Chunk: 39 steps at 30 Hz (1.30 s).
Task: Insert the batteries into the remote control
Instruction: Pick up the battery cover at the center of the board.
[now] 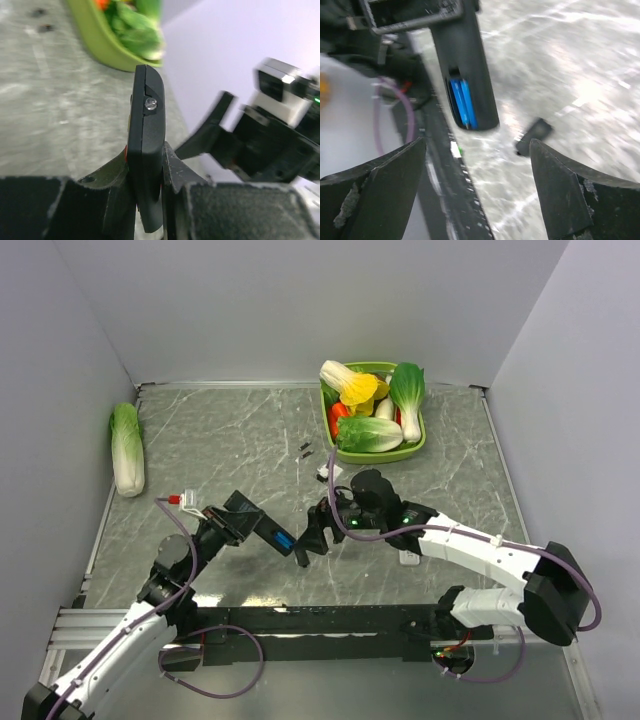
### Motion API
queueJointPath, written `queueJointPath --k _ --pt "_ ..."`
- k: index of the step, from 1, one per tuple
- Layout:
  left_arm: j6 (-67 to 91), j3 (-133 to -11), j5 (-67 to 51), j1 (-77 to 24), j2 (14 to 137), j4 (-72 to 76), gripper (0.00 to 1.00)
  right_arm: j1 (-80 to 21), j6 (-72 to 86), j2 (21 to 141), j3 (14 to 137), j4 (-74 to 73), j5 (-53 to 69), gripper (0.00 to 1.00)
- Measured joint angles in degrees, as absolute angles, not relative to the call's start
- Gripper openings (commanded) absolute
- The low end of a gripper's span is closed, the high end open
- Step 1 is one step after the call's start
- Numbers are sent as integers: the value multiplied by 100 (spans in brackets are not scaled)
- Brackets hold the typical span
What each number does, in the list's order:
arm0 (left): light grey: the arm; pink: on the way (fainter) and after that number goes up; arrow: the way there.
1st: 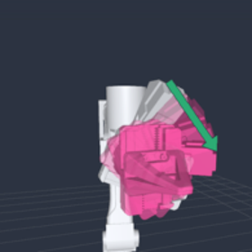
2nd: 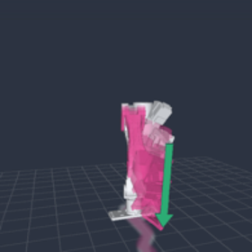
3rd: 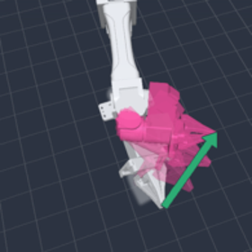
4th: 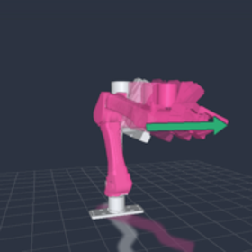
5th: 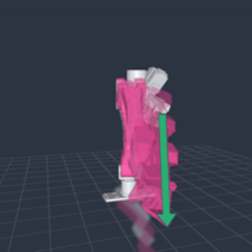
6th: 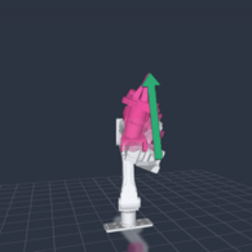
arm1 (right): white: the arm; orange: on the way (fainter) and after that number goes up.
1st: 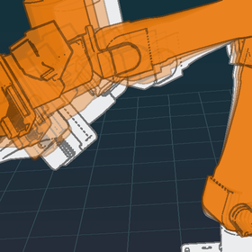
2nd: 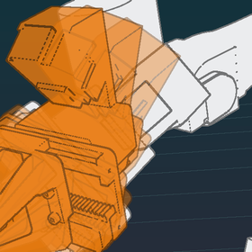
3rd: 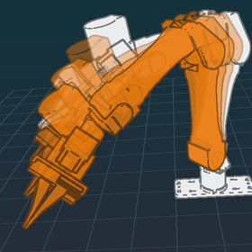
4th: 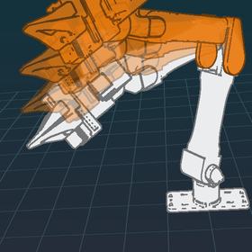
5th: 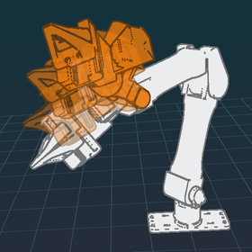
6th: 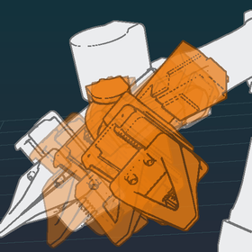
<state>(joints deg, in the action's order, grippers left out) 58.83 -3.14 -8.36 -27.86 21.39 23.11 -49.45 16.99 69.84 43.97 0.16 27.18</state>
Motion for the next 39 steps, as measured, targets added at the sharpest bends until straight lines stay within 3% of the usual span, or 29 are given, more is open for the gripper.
queueJointPath --k 8,14,23,39 --pt "5662 -427 419 -2786 1876 552 1 -4974 1293 7050 4410 -840 1933 92" --pt "5621 -642 1079 -2786 1492 -421 1 -5301 1087 7743 4427 -1210 1730 92" --pt "5516 -1238 1470 -2786 963 -1214 1 -5793 1028 9008 4803 -1527 1601 92" --pt "5290 -2106 2102 -2786 377 -2248 1 -6276 1066 9998 5758 -1238 2259 90"
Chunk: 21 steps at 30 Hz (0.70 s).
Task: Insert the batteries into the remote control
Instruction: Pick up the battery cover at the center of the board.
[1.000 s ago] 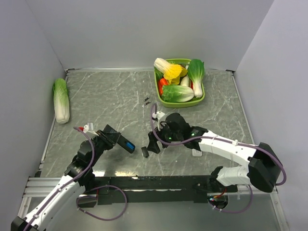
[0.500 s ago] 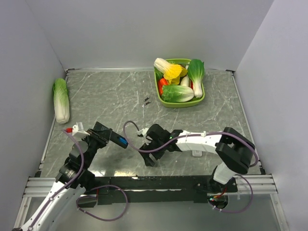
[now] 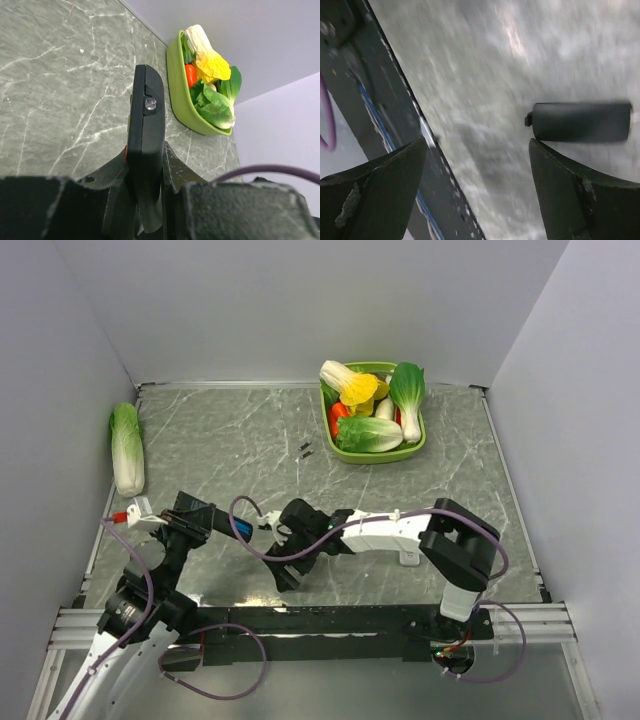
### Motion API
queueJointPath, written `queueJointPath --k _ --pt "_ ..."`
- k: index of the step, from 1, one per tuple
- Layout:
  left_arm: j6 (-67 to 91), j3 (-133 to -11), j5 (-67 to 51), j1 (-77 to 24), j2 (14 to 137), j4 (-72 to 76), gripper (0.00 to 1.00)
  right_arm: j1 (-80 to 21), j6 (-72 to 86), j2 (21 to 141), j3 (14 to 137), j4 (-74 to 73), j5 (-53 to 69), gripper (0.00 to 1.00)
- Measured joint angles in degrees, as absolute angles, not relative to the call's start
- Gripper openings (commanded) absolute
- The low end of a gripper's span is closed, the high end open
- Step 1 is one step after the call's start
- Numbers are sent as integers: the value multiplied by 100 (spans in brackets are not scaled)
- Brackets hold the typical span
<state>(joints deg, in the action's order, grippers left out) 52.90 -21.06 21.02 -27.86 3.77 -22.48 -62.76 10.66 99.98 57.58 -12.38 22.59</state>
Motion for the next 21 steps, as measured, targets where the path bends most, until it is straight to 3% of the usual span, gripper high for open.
queueJointPath --k 9,21 --pt "5258 -2281 2401 -2786 91 -2668 1 -6274 746 10617 6512 -1033 2357 90" --pt "5162 -2783 2753 -2786 62 -3096 1 -6169 -1514 10451 6761 -1745 2661 84"
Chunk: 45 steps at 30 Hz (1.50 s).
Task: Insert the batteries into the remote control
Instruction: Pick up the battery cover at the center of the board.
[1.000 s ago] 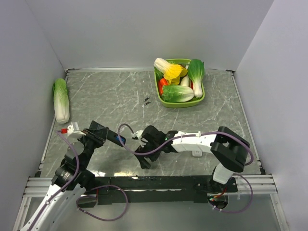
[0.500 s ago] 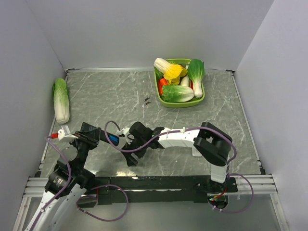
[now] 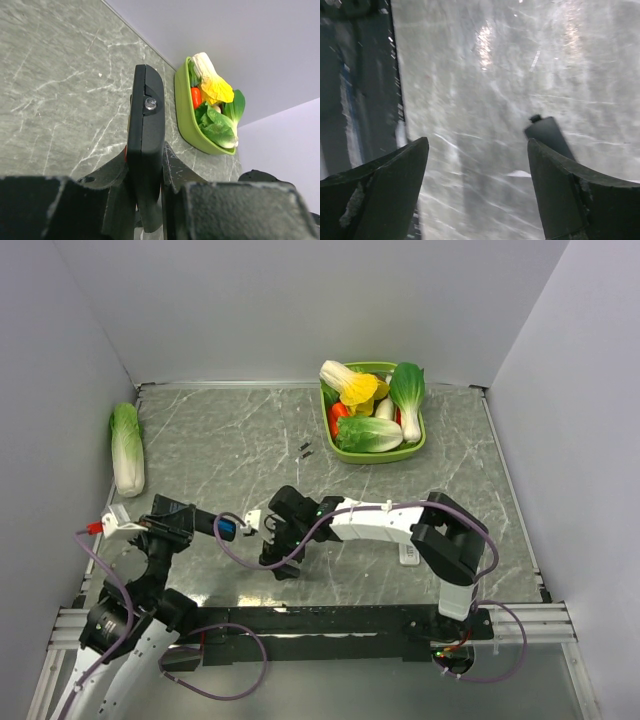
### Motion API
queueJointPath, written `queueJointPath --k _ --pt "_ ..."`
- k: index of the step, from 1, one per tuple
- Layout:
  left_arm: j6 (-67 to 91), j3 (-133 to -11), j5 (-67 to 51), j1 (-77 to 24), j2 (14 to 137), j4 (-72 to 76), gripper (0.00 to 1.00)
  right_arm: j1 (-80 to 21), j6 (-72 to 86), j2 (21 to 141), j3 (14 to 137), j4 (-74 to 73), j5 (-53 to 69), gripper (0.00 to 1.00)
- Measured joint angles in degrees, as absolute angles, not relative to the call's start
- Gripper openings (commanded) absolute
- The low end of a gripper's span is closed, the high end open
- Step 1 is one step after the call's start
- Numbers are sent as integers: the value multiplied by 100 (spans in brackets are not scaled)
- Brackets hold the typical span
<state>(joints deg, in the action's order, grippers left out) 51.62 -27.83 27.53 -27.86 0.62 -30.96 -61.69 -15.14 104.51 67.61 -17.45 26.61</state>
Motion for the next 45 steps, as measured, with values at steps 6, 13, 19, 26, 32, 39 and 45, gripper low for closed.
queueJointPath --k 6,13,19,26,32,39,45 --pt "4963 -3127 2836 -2786 60 -3280 1 -6086 -2574 10549 7111 -2261 2388 77" --pt "4698 -3533 3052 -2786 58 -3544 1 -6080 -3336 10873 7579 -2604 2167 74" --pt "4582 -3540 3140 -2790 58 -3653 1 -6082 -3680 11574 8189 -3022 2171 73" --pt "4523 -3540 3140 -2794 58 -3743 1 -6082 -3868 11828 8530 -3406 2104 66" --pt "4506 -3540 3140 -2794 58 -3758 1 -6099 -3935 11874 8589 -3430 1968 59" --pt "4506 -3540 3140 -2794 58 -3758 1 -6204 -3948 11900 8626 -3446 1761 38" --pt "4501 -3540 3138 -2794 58 -3758 1 -6261 -3839 11861 8560 -3380 1649 22"
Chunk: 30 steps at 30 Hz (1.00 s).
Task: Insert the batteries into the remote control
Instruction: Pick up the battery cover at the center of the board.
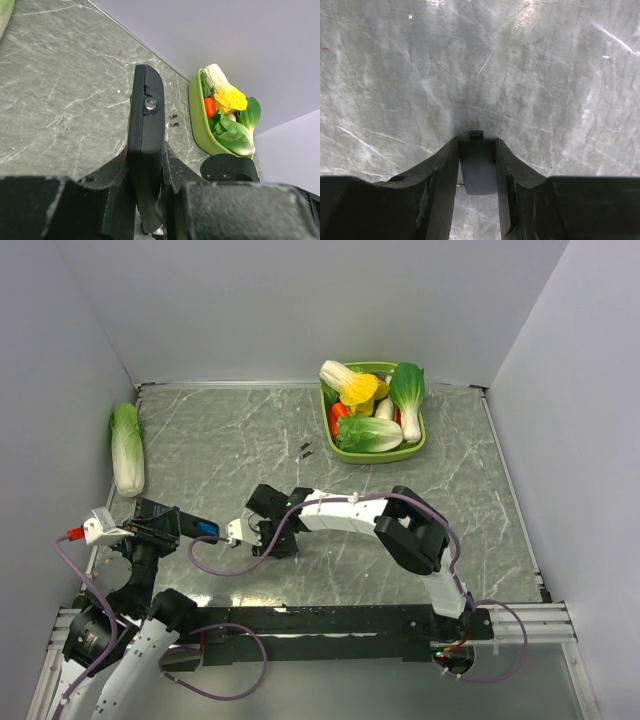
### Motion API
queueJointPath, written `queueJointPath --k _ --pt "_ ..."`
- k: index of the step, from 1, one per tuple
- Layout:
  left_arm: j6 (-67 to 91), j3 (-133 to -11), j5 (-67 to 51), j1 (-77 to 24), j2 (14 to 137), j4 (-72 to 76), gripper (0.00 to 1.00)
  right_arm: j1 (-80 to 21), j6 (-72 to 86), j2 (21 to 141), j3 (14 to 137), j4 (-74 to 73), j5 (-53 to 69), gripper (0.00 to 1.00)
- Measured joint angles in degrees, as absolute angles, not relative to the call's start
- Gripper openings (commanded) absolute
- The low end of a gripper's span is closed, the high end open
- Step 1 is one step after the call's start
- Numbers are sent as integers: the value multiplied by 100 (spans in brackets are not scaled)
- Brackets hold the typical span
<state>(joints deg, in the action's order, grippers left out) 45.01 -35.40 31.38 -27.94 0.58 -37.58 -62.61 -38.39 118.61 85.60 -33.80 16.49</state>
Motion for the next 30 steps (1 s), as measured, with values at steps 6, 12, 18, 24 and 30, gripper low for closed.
queueJointPath --k 6,12,18,24,30 --pt "4462 -3522 3041 -2794 58 -3695 1 -6274 -3573 11365 7797 -2871 1483 14" --pt "4471 -3144 2550 -2794 56 -3175 1 -6193 -3030 10652 6910 -2598 1304 9" --pt "4595 -2364 1813 -2794 99 -2311 1 -5946 -2283 9301 6069 -2150 1050 8" --pt "4960 -1551 1120 -2794 165 -1212 1 -5861 -1284 7505 5413 -1140 803 4" --pt "5555 -950 611 -2794 419 -235 1 -5881 -460 6471 4908 -54 751 5"
